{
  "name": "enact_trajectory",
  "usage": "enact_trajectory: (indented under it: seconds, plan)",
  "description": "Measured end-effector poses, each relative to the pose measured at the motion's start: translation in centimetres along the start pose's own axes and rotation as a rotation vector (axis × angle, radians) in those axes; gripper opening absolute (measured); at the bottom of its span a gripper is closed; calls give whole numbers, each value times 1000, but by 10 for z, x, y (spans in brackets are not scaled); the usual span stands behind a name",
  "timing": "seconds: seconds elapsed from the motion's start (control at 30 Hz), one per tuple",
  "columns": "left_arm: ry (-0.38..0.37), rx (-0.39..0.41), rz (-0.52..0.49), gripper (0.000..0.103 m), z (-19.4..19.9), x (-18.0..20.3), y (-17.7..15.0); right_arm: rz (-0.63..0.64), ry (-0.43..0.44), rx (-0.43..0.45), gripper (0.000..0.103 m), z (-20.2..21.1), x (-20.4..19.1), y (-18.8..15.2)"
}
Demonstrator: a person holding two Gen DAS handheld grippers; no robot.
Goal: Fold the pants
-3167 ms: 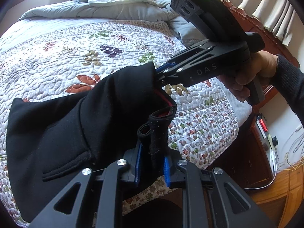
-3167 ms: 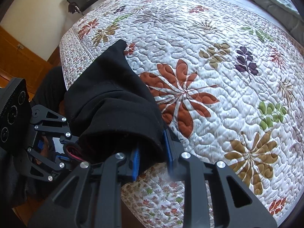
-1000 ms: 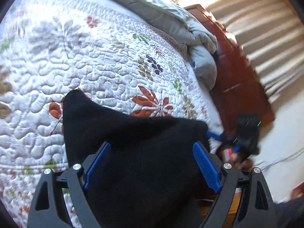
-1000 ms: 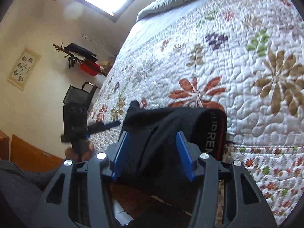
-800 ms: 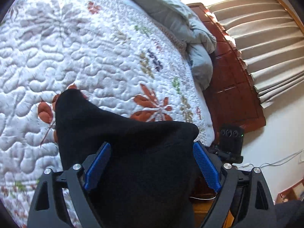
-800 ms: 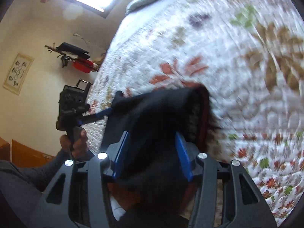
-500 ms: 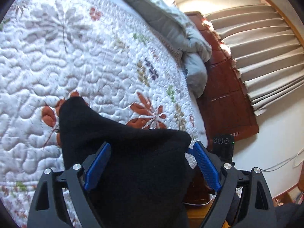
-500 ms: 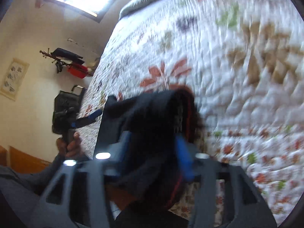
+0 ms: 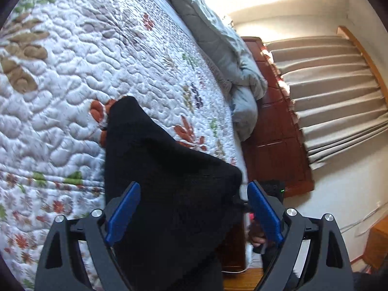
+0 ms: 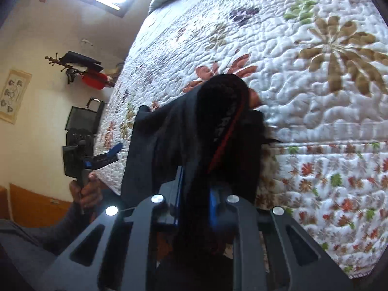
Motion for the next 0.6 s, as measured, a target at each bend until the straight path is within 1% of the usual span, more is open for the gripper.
enact_trajectory:
  seconds: [0.03,0.07,0.13,0.17,0.2,0.23,0.27,0.33,0.37,0.4,0.43,0.47,0.5,0.53,0.57,0.6]
  plan:
    - [-18,2,15,90,-2,-2,-2,-21,-45,-20,17,-9,17,-7]
    - [-40,6,40,90,-4,-6,-4,-40,-63,-32,19,-19,30,-11]
    - [-77,6,76,90,-6,-8,-9,-97,-20,-9,21,-28,45,-9]
    - [-91,5,83,90,-6,-6,-11,-77,-17,7,27,-24,39,-6]
    - [-102,-2,74,90,-6,-2,-15,-48,-25,15,37,-18,30,-4]
    - [-113,-10,54,90,-5,5,-20,-38,-33,27,41,-9,25,0]
    - [-120,-17,40,90,-6,11,-23,-35,-49,49,43,2,21,4]
    - [-139,-43,-9,90,-6,27,-35,2,-91,124,43,23,9,19]
    - [-154,-65,-34,90,-8,35,-43,22,-53,143,40,30,0,26]
    - [-168,-84,-48,90,-10,40,-51,34,23,144,39,31,-14,33]
    - [-180,-104,-58,90,-14,45,-58,50,87,126,38,24,-29,39]
    - [-184,-137,-77,90,-21,49,-69,75,117,95,38,12,-39,43]
    - [-178,-160,-96,90,-26,51,-77,84,132,68,34,2,-41,46]
    - [-169,-182,-113,90,-31,52,-84,77,131,27,33,-16,-38,51]
    - [-151,-198,-134,90,-38,50,-91,48,79,7,18,-36,-21,57]
    - [-132,-204,-151,89,-41,48,-95,-3,55,-1,0,-49,1,64]
Point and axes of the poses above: each gripper's, at about its wrist camera, not at the fingertips, and z roughly against the way its jaws point, x to its right, y to its top, the point moved 6 cm from there along -z, roughly the way its jaws point, and after that the axes turned 4 degrees about -z, right-handed, at the moved point
